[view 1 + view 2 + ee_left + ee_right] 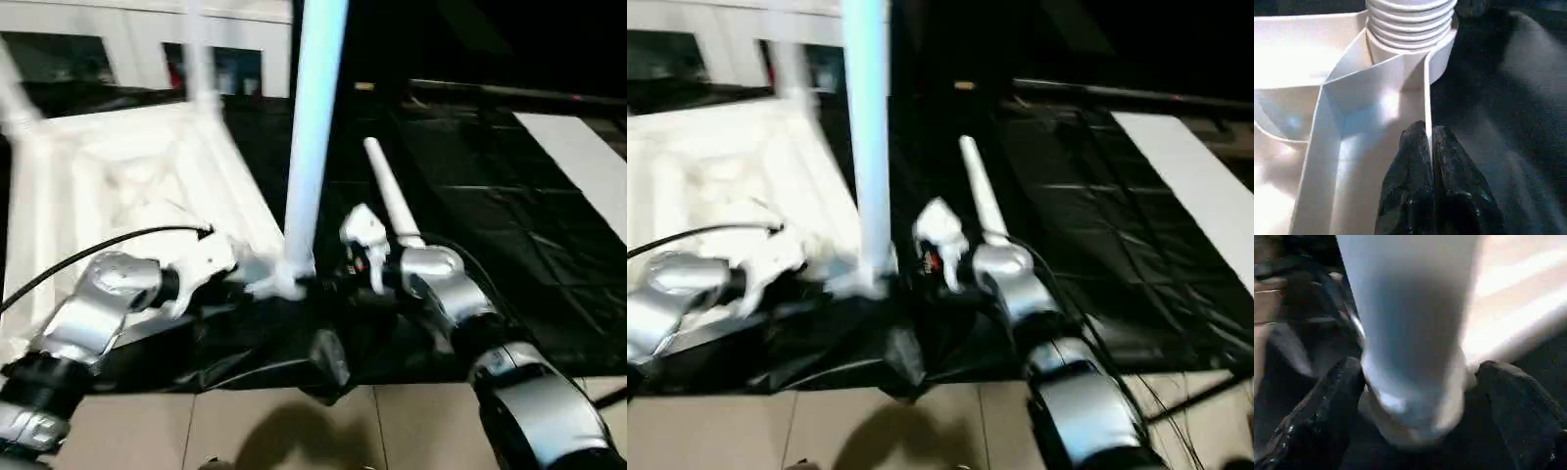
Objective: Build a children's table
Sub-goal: Rotate leg to tighten
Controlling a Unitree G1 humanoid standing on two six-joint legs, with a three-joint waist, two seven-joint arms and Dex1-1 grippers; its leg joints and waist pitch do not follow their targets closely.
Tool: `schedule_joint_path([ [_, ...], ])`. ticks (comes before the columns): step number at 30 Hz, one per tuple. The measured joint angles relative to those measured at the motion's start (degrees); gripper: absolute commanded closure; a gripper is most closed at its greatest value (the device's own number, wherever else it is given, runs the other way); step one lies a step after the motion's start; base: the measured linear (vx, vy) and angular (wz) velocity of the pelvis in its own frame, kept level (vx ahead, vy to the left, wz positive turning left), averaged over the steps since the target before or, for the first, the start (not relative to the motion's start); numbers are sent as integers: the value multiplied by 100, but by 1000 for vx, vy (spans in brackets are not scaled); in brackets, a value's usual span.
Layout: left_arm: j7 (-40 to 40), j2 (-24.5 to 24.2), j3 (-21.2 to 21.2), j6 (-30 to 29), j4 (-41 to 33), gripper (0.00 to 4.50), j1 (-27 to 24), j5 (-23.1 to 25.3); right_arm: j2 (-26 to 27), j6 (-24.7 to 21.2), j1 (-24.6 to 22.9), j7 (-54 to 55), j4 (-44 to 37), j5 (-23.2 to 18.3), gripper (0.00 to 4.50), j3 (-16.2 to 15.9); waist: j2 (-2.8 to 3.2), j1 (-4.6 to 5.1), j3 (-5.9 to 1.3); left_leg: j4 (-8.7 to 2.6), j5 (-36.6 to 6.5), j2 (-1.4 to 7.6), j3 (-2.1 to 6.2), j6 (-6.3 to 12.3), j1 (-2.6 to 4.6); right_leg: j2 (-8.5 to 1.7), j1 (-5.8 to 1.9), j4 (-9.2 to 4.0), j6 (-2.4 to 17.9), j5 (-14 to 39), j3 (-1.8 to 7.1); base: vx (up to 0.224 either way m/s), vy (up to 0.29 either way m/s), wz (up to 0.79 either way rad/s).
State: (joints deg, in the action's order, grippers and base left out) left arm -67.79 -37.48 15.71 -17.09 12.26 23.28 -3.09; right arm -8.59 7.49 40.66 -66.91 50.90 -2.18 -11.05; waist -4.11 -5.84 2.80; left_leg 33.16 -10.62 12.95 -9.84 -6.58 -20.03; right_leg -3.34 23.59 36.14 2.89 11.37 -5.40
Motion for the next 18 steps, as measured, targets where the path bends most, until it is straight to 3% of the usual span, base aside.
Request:
schedule_joint_path([
  [6,-128,30,102,1,-65,450,-23,-62,-11,78,-10,-220,-70,9,52,-82,-6,2,3,5,2,4,4,-6,1,0,-19,5,-9,-7,1,0,0,0],
  [18,-183,3,94,0,-110,450,-51,-66,-63,16,-12,-485,-78,14,142,-195,-14,17,2,5,5,3,7,-8,-3,1,-19,2,-15,-6,0,0,0,0],
])
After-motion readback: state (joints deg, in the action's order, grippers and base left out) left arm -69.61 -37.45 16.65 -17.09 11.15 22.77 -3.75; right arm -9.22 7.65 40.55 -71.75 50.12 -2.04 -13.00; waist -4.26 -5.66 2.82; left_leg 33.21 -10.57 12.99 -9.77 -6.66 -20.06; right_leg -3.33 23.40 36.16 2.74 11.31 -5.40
